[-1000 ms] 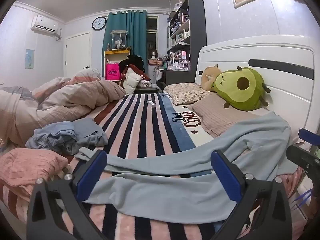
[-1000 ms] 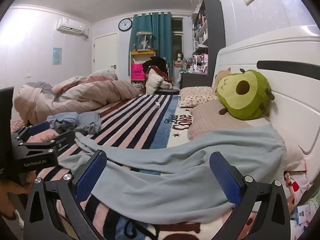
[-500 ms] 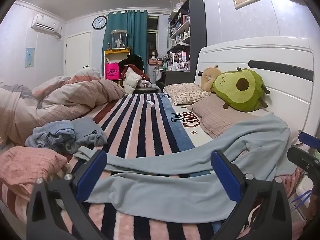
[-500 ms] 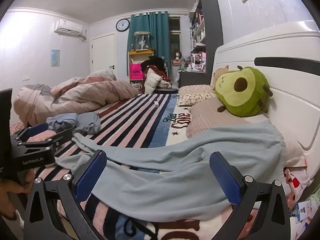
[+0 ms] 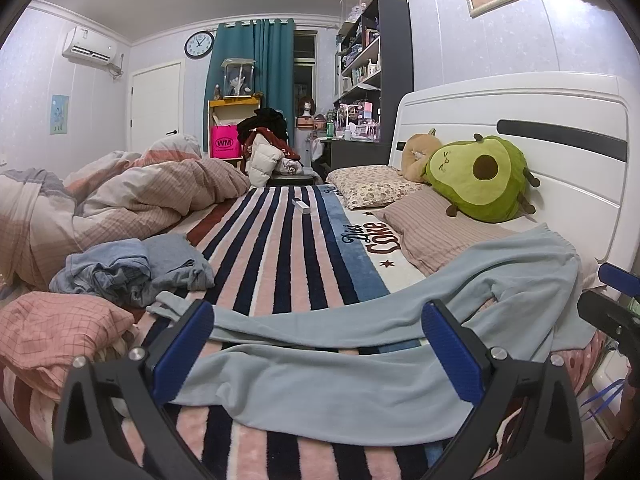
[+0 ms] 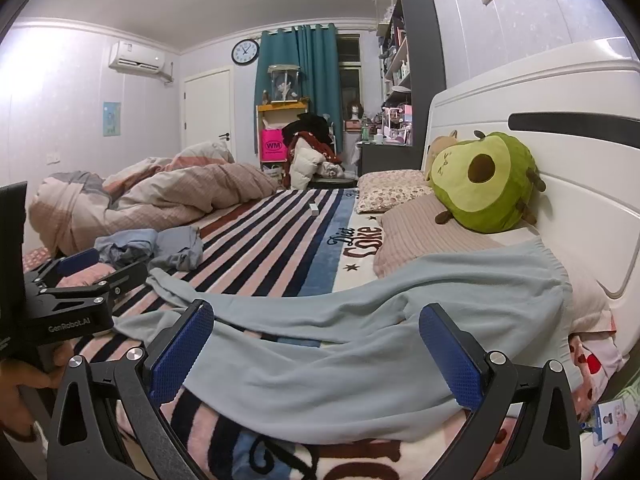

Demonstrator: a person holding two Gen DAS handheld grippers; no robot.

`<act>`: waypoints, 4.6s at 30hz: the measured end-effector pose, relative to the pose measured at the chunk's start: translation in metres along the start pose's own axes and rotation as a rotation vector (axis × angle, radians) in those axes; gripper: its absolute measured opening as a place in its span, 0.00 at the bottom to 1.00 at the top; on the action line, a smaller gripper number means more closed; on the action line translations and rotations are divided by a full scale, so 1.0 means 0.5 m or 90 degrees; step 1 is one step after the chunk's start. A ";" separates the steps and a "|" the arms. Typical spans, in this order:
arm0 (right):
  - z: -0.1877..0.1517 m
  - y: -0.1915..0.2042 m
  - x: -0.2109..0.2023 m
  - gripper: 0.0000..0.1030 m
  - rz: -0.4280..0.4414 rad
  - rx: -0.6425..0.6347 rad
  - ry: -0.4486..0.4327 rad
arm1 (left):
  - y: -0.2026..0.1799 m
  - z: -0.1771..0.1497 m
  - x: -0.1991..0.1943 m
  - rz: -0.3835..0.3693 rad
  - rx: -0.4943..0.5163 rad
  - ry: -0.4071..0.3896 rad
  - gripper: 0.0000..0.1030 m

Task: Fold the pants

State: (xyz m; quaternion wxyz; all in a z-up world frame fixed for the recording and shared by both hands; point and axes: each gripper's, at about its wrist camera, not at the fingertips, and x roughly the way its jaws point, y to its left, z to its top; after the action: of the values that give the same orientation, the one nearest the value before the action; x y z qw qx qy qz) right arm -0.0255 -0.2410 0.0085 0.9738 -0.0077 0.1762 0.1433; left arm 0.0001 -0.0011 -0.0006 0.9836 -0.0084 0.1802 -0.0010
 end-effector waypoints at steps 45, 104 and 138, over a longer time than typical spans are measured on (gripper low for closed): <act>0.001 -0.003 0.000 1.00 0.000 0.003 0.001 | -0.003 -0.004 0.001 0.001 -0.002 0.003 0.99; -0.283 -0.433 0.121 0.99 -0.003 0.301 0.262 | 0.247 -0.225 0.292 -0.093 -0.309 0.277 0.71; 0.022 -0.475 0.128 0.00 -0.117 0.161 0.101 | 0.288 -0.012 0.322 0.061 -0.135 0.203 0.07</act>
State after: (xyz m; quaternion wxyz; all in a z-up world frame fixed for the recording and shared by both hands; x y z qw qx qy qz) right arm 0.1027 -0.4504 -0.0114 0.9590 0.0877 0.2679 0.0296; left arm 0.1482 0.1421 -0.0658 0.9352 -0.1035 0.3328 0.0633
